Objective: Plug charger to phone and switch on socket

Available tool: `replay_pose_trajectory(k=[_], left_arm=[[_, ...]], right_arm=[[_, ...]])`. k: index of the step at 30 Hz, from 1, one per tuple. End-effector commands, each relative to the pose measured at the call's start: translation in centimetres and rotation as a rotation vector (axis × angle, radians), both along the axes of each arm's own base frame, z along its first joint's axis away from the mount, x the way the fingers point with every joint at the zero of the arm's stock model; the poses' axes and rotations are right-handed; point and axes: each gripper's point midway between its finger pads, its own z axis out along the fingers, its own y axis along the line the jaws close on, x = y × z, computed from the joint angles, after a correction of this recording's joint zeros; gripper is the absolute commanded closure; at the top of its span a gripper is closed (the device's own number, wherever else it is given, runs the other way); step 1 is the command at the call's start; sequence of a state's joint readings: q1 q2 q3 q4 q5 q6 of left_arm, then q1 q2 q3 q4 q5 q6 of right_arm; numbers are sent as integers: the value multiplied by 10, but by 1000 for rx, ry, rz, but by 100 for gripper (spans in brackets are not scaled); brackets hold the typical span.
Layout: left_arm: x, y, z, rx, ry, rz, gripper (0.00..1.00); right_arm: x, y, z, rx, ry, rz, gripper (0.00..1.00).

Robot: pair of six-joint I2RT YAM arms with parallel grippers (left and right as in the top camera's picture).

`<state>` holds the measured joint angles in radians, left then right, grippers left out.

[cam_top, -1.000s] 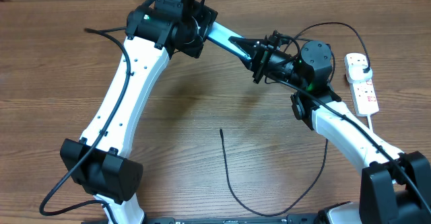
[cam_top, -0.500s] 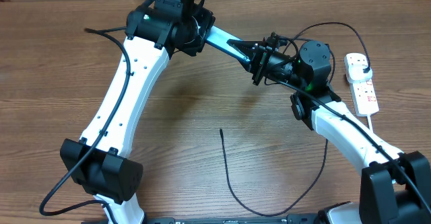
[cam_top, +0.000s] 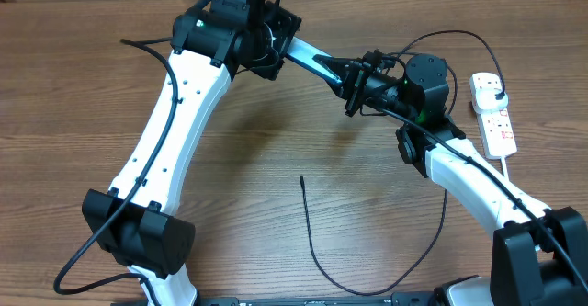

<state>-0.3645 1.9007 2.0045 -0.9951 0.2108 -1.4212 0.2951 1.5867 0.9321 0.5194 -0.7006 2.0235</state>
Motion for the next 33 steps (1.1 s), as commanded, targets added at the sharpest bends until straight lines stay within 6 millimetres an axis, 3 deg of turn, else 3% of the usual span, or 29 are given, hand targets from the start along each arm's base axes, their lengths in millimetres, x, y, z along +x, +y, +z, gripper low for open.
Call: replay_pose_trajectory(k=[1,7,10,11,20,33], left_arm=[[-2,-12,9,-96,-11,-133,25],[-17,-10,39,-324,-70,-422,25],[-24,1,61,-451,-125,-530,2],[-27,4,68,-487,-155,-573,0],[-64,7,119,-703,-456,-914,0],[-74,7,131,-718,-637,-1029,0]], right_arm=[[4,-3,18,87,71,-23,96],[10,-11,15,84,81,-56,96],[15,-22,15,84,83,-81,96],[16,-24,15,84,83,-83,96],[18,-29,15,83,80,-88,96],[18,-29,15,74,67,-87,96]])
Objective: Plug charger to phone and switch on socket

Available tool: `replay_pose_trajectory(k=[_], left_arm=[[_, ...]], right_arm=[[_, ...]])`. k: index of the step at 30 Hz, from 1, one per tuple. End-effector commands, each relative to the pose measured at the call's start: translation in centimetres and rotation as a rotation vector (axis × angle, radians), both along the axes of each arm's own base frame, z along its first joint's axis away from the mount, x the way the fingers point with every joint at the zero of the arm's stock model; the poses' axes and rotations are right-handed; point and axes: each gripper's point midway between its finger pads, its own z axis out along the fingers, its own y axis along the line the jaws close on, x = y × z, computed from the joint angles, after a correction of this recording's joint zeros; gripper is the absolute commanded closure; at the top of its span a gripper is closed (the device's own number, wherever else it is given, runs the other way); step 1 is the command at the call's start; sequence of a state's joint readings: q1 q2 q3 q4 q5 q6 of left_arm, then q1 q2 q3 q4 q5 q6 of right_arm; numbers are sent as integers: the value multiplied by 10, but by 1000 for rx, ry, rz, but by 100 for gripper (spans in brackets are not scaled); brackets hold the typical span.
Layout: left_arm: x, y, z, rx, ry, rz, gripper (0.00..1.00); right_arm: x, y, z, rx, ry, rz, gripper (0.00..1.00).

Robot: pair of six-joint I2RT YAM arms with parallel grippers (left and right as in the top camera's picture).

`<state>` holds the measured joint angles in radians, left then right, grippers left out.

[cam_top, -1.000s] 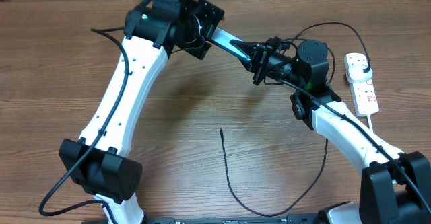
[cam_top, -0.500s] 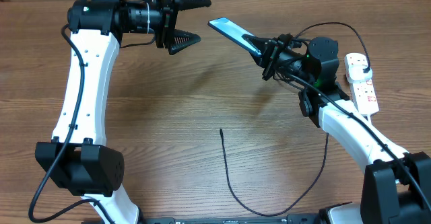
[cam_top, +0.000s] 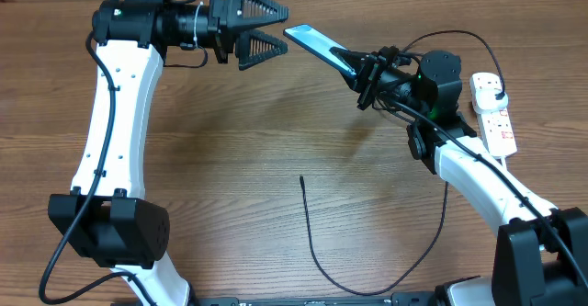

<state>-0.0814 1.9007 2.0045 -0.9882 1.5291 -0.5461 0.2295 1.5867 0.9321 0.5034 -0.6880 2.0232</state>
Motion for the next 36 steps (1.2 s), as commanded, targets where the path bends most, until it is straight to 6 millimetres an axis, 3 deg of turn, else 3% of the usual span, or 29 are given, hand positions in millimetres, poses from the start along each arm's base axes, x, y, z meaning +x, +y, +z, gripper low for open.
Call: replay_pose_trajectory(k=[1,6,9,13,14,15,16,17,18,19,20,32,36], left_arm=[[-3,1,6,-46,-69,-33,0],[-1,1,4,-34,-77,-22,0],[18,3,-19,105,-88,84,0],[51,18,-58,339,38,299,18],[61,26,-70,404,117,387,26],[64,28,-73,420,149,415,27],[68,32,-78,441,206,462,27],[72,37,-83,459,294,526,20],[75,40,-85,466,335,556,6],[76,41,-87,470,359,576,0],[78,42,-90,481,386,605,0],[79,-10,-98,575,348,686,0],[75,-22,-100,591,343,684,11]], right_arm=[[1,0,18,82,49,-10,96],[1,0,18,82,49,-9,96],[2,-1,18,82,49,-11,96],[3,-2,18,82,48,-17,96],[3,-2,18,82,48,-17,96],[3,-2,18,82,48,-17,96],[3,-2,18,82,48,-17,96],[3,-2,18,82,48,-17,96],[3,-2,18,82,48,-17,96],[3,-2,18,82,48,-16,96],[2,-2,18,82,48,-16,96],[-6,5,25,90,18,42,96],[-6,5,26,91,15,45,96]])
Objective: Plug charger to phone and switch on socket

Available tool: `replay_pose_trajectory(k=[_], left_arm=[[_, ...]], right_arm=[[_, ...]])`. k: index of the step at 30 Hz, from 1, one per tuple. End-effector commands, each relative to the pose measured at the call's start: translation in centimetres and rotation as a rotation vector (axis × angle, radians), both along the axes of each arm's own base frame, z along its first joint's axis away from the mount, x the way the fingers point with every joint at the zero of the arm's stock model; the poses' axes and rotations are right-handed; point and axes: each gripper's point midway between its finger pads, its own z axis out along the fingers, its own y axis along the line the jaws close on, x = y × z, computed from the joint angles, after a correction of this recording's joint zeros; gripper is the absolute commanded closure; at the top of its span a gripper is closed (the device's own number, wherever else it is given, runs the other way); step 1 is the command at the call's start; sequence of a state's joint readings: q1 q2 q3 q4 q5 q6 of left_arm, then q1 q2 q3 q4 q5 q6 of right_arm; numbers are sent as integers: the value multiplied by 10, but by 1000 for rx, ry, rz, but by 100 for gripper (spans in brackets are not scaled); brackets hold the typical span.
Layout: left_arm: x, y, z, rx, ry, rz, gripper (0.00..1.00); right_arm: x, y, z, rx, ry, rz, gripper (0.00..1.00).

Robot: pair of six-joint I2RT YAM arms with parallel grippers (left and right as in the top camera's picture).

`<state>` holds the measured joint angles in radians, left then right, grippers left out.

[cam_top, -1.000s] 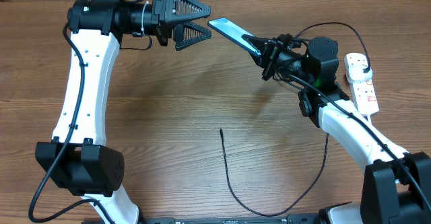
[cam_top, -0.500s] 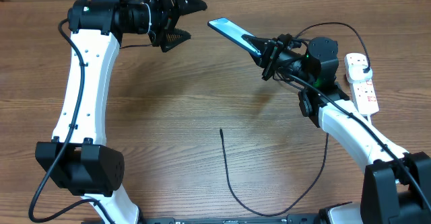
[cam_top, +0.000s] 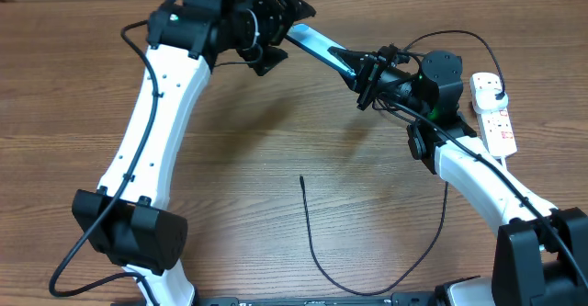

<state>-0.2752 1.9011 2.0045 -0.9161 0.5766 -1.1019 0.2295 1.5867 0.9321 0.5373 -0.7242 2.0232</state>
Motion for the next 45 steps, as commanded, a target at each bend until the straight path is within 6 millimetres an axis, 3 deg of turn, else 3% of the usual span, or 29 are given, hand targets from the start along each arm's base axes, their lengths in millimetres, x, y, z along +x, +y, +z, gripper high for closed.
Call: replay_pose_trajectory(k=[1,3,5,11,18,22,28,38,42,45], left_arm=[[4,-4,-5,29,4,37,13],[2,-7,-5,31,5,34,18],[3,-7,-7,40,17,64,31],[4,-9,-11,69,31,121,30],[3,-15,-15,122,9,141,44],[6,-11,-16,142,-1,162,57],[8,-9,-16,141,13,200,59],[9,-7,-17,116,50,254,59],[8,-8,-17,113,51,252,64],[8,-8,-17,114,51,252,79]], right_arm=[[-1,2,19,80,49,11,96],[-2,2,19,81,51,14,96],[-3,2,19,82,50,19,96],[-5,4,27,90,13,39,96],[-8,5,27,89,13,55,96],[-9,6,27,89,13,62,96],[-9,6,27,97,24,62,96],[-10,6,44,114,-63,65,96],[-10,6,44,114,-60,66,96],[-10,6,44,114,-60,66,96]])
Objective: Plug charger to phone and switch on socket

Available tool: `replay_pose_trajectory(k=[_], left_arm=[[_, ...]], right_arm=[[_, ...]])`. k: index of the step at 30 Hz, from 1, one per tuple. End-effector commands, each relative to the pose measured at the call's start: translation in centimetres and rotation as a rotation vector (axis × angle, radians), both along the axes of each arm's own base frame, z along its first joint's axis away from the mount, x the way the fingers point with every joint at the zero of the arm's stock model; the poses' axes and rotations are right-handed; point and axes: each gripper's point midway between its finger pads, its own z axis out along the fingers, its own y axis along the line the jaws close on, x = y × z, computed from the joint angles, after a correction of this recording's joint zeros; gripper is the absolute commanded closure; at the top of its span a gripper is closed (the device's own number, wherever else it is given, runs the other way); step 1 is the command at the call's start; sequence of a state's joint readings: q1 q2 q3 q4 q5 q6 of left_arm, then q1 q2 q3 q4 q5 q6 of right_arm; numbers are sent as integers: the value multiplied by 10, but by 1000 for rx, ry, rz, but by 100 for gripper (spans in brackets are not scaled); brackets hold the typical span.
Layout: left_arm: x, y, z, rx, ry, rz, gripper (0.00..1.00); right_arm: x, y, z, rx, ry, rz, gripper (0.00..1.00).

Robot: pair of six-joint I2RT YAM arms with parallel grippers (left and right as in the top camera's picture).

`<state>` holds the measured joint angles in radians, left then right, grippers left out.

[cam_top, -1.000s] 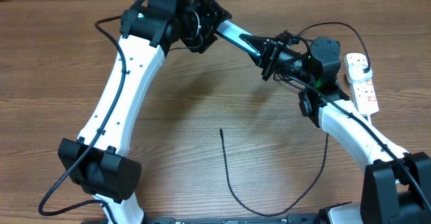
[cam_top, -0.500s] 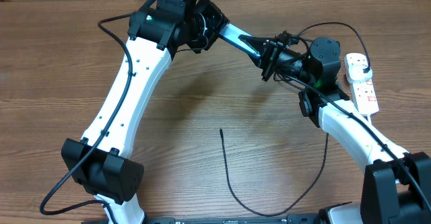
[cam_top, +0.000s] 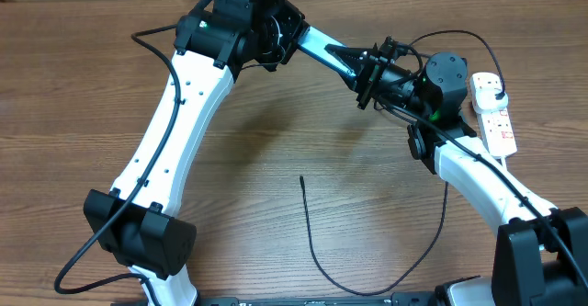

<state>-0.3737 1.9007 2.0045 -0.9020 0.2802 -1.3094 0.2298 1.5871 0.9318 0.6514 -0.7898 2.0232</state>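
A dark phone [cam_top: 327, 51] with a blue face hangs above the table's far middle. My right gripper [cam_top: 367, 68] is shut on its right end. My left gripper [cam_top: 292, 38] sits at the phone's left end, with its fingers hidden under the wrist. The black charger cable [cam_top: 310, 242] lies on the table, its free tip [cam_top: 302, 179] pointing away near the middle. From there the cable loops toward the front and back up to the right. A white socket strip [cam_top: 497, 122] lies at the right edge with a plug [cam_top: 491, 86] in it.
The wooden table [cam_top: 83, 113] carries nothing else. Both white arms arch over it, the left from the front left and the right from the front right. Black arm cables hang beside each arm.
My left gripper has moved right and closed in over the phone's left end; before, it was just short of that end with its fingers spread. The right gripper, phone and cable stay put.
At first both grippers were on the phone, the left at its left end. Then my left gripper stood open and well to the left, and only the right held the phone. It came back near the phone's end, and now sits over it.
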Motion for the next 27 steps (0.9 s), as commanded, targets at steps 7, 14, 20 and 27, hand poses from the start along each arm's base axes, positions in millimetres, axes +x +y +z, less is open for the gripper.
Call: replay_pose_trajectory(k=[7,14,20,27], left_arm=[[0,-1,-4,13,9,9,86],[0,-2,-4,13,9,9,91],[1,-2,-3,10,3,9,96],[2,-2,-2,9,-1,9,96]], right_arm=[[-1,0,22,86,52,6,96],[-1,0,22,86,52,6,96],[-1,0,22,86,52,6,96],[-1,0,22,86,52,6,96]])
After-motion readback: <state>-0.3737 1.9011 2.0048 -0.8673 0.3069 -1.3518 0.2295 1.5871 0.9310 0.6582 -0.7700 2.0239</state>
